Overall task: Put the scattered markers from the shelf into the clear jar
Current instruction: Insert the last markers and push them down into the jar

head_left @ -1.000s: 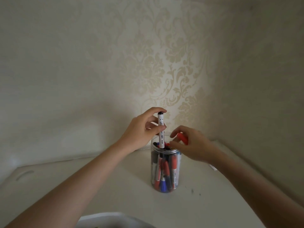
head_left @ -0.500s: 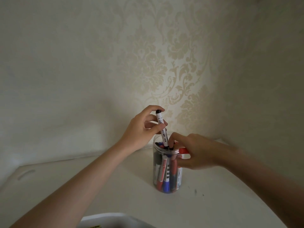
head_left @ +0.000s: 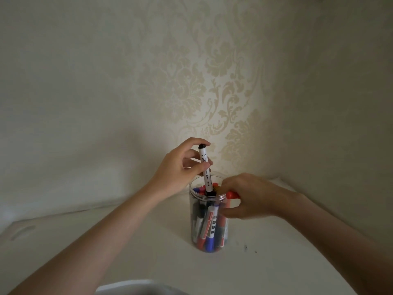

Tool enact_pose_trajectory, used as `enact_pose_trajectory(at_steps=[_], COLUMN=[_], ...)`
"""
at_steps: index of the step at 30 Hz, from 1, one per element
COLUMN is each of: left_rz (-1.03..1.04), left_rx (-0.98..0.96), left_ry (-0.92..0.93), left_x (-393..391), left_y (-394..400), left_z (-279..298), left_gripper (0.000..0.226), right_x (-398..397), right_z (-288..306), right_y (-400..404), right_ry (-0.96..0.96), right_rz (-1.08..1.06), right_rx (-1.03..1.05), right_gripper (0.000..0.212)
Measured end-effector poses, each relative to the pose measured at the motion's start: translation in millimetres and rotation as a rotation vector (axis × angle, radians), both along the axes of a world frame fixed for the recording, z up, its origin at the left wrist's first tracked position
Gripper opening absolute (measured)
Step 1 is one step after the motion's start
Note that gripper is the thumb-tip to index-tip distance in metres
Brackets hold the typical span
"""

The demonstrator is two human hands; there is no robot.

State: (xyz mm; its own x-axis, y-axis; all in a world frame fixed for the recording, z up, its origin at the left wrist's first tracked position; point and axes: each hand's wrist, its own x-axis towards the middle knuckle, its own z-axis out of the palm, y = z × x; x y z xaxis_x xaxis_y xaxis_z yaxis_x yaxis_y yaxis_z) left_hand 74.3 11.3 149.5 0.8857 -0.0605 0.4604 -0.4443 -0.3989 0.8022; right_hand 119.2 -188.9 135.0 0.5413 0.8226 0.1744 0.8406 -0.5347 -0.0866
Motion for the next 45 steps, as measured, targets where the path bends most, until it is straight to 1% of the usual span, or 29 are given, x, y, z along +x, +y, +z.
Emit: enact_pose_trajectory(at_steps=[2, 6, 10, 14, 17, 19, 21, 22, 24, 25, 26, 28, 30, 31, 32, 34, 36, 37, 39, 40, 41, 42, 43, 44, 45], left_rz=[0.006, -0.023, -0.007, 0.056, 0.096, 0.094, 0.101, 0.104, 0.107, 0.125, 0.149, 0.199, 0.245, 0.245, 0.225, 0.166, 0.125, 0.114, 0.106, 0.098, 0.08, 0.046, -0.002, -0.051, -0.081], left_rx=[-0.014, 0.159, 0.241, 0.346, 0.438, 0.455, 0.51, 0.522, 0.464, 0.442, 0.46, 0.556, 0.625, 0.604, 0.539, 0.346, 0.214, 0.178, 0.124, 0.103, 0.074, 0.032, -0.024, -0.102, -0.197], left_ry=[0.011, 0.021, -0.003, 0.016, -0.019, -0.023, 0.012, 0.072, 0.242, 0.324, 0.397, 0.542, 0.674, 0.731, 0.778, 0.854, 0.891, 0.896, 0.907, 0.922, 0.942, 0.96, 0.964, 0.958, 0.952], left_x=[0, -4, -3, 0, 0, 0, 2, 3, 9, 13, 18, 26, 31, 34, 36, 37, 37, 37, 36, 33, 30, 27, 24, 22, 20], left_y=[4, 2, -2, 7, 12, 12, 11, 9, 4, 1, -3, -8, -8, -8, -6, -4, -2, -1, 0, 0, 0, -1, -1, -2, -1], left_z=[-1, -7, -13, -19, -21, -18, -11, -5, 7, 13, 18, 25, 27, 27, 28, 27, 22, 20, 18, 16, 13, 9, 2, -6, -13], left_gripper=[0.036, 0.035, 0.035, 0.036, 0.027, 0.022, 0.02, 0.017, 0.011, 0.015, 0.024, 0.054, 0.084, 0.093, 0.096, 0.092, 0.086, 0.082, 0.078, 0.076, 0.074, 0.071, 0.067, 0.062, 0.055], right_x=[3, 5, 5, 4, 0, -4, -2, 2, 13, 17, 18, 21, 21, 22, 22, 21, 17, 14, 9, 7, 4, 2, 0, -1, -2], right_z=[4, 3, -4, -10, -8, -2, 4, 7, 11, 14, 17, 21, 20, 18, 17, 16, 15, 13, 4, -3, -11, -17, -23, -27, -31], right_y=[3, 8, 7, 3, 1, -2, -6, -8, -12, -13, -14, -19, -23, -25, -27, -27, -24, -22, -14, -9, -3, 2, 8, 12, 16], right_ry=[0.007, -0.013, 0.025, -0.001, 0.067, 0.193, 0.297, 0.332, 0.462, 0.551, 0.607, 0.612, 0.569, 0.511, 0.436, 0.355, 0.368, 0.367, 0.343, 0.364, 0.414, 0.471, 0.515, 0.545, 0.575], right_rz=[0.0, -0.022, -0.035, -0.085, -0.081, -0.087, -0.128, -0.167, -0.253, -0.293, -0.326, -0.37, -0.391, -0.416, -0.447, -0.464, -0.46, -0.472, -0.524, -0.544, -0.553, -0.556, -0.554, -0.548, -0.542], right_rx=[-0.051, -0.078, 0.002, 0.062, 0.114, 0.179, 0.293, 0.387, 0.681, 0.832, 0.942, 1.043, 1.097, 1.09, 1.055, 1.041, 1.05, 1.009, 0.78, 0.66, 0.59, 0.567, 0.569, 0.586, 0.619], right_gripper=[0.028, 0.033, 0.028, 0.028, 0.025, 0.029, 0.031, 0.029, 0.017, 0.016, 0.019, 0.023, 0.026, 0.028, 0.029, 0.029, 0.024, 0.022, 0.022, 0.029, 0.039, 0.049, 0.052, 0.049, 0.042])
